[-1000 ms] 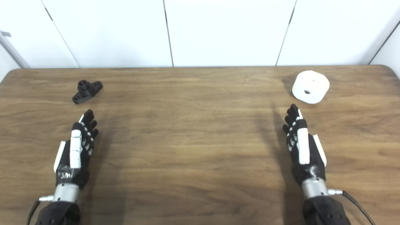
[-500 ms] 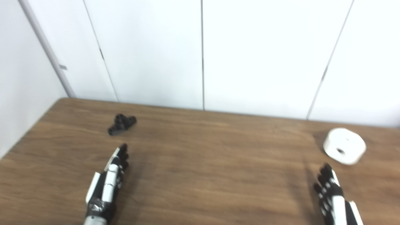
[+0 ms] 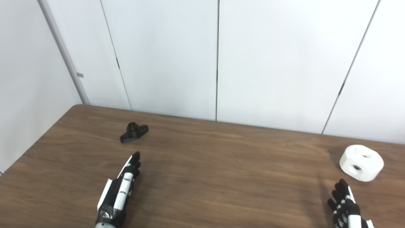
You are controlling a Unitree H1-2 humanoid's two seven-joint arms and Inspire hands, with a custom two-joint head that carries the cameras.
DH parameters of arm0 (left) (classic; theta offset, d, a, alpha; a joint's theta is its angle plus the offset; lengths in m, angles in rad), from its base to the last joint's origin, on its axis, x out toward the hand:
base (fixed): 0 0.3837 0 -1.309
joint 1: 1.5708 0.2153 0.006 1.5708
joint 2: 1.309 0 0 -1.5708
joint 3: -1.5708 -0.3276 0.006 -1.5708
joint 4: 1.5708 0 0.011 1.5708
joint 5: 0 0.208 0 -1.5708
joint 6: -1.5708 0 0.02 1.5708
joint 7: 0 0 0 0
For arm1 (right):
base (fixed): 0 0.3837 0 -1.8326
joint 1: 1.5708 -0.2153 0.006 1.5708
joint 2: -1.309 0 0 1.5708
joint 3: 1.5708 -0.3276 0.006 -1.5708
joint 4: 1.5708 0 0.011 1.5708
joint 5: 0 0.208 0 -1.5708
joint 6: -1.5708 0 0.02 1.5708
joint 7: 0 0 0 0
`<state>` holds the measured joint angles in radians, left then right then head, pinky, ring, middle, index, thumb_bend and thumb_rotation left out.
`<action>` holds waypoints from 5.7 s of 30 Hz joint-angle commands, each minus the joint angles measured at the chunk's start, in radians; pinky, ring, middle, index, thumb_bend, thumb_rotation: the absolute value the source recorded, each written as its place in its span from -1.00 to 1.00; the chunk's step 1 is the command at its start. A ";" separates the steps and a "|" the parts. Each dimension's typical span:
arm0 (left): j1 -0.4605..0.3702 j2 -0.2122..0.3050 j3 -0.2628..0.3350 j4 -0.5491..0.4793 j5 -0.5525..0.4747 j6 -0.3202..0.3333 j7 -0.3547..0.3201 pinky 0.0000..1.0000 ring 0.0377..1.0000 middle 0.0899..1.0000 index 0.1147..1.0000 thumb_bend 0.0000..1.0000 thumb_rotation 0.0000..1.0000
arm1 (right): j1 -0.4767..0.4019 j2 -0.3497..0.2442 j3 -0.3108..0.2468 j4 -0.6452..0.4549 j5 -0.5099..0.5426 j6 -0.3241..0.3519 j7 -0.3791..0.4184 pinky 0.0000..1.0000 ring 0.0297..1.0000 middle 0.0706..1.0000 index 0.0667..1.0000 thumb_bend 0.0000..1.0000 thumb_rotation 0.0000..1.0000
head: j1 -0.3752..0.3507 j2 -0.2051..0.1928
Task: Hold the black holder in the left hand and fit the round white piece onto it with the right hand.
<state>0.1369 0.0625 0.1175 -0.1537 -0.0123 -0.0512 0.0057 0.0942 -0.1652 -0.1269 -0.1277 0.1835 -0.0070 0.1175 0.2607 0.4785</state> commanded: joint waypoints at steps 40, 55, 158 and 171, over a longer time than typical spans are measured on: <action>-0.330 0.409 0.013 0.094 0.519 0.434 0.036 1.00 1.00 1.00 0.63 0.79 -0.24 | -0.002 0.036 0.018 -0.075 -0.079 0.032 -0.054 1.00 1.00 1.00 1.00 0.19 1.00 | -0.034 0.014; -0.521 0.421 -0.063 0.354 0.555 0.449 0.065 1.00 1.00 1.00 0.60 0.79 -0.25 | 0.000 0.044 0.024 -0.082 -0.102 0.044 -0.068 1.00 1.00 1.00 1.00 0.13 1.00 | -0.040 0.012; -0.546 0.449 -0.249 0.472 0.507 0.333 0.018 0.99 0.87 0.56 -0.16 0.04 -0.91 | 0.022 0.051 0.037 -0.113 -0.106 0.045 -0.084 1.00 1.00 1.00 1.00 0.16 1.00 | -0.097 0.059; -0.440 0.428 -0.336 0.237 0.582 0.309 -0.048 1.00 0.79 0.52 -0.16 0.04 -0.91 | 0.018 0.062 0.045 -0.121 -0.125 0.060 -0.087 1.00 1.00 1.00 1.00 0.19 1.00 | -0.152 0.082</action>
<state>-0.3007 0.4909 -0.2073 0.1248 0.5547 0.2744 -0.0257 0.1274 -0.1076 -0.0868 -0.2187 0.0593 0.0529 0.0322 0.1090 0.5599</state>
